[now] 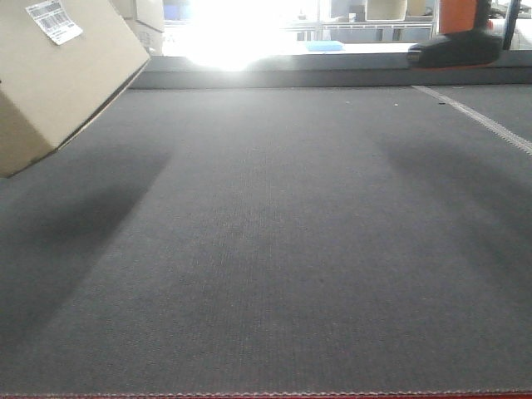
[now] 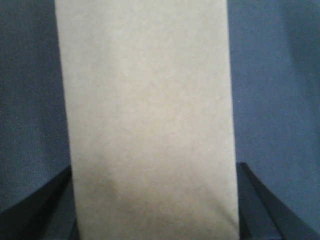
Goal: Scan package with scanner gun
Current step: 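Lift the scanner gun and point it at the box label, then lower the scanner gun back upright onto the table with the right gripper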
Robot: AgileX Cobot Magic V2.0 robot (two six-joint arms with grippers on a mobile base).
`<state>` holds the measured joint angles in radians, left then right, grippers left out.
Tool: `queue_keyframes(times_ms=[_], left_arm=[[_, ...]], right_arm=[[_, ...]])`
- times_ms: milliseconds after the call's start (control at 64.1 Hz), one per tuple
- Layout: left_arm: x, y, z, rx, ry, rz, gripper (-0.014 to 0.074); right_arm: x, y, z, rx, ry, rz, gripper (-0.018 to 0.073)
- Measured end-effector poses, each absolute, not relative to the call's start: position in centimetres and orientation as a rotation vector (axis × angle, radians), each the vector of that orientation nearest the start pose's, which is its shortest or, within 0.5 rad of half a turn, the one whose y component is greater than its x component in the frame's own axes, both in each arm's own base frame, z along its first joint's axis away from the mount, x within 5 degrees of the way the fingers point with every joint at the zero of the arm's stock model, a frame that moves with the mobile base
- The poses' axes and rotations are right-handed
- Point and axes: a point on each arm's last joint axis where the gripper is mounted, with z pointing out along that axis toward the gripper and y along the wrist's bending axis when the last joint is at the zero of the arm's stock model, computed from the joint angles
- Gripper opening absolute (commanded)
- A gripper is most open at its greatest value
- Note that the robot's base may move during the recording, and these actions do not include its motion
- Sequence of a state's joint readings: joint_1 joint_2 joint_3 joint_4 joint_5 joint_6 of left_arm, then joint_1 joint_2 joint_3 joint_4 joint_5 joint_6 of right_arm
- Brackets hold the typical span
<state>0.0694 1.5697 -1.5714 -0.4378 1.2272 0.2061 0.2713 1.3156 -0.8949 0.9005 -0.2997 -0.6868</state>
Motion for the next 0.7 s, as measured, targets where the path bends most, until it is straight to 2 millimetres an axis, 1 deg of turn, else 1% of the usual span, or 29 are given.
queue_keyframes(times_ms=[125, 234, 312, 468, 577, 702], left_arm=[[32.5, -1.4, 37.5, 0.103, 2.612, -0.506, -0.0111], [32.5, -1.4, 37.5, 0.103, 2.612, -0.506, -0.0111], [32.5, -1.4, 37.5, 0.103, 2.612, -0.506, -0.0111], [32.5, -1.4, 37.5, 0.103, 2.612, -0.506, -0.0111], [32.5, -1.4, 37.5, 0.103, 2.612, -0.506, -0.0111], [32.5, -1.4, 37.5, 0.103, 2.612, -0.506, -0.0111]], right_arm=[[29.3, 5.9, 33.2, 0.137, 1.703, 0.161, -0.0153], [29.3, 5.8, 33.3, 0.200, 1.689, 0.201, -0.0153], [29.4, 5.6, 33.0, 0.228, 1.681, 0.193, -0.0153], [29.4, 5.2, 31.1, 0.292, 1.675, 0.171, -0.0155], [29.3, 5.2, 29.0, 0.325, 1.665, 0.215, -0.0154], [29.7, 6.2, 27.6, 0.199, 1.679, 0.245, -0.0154]])
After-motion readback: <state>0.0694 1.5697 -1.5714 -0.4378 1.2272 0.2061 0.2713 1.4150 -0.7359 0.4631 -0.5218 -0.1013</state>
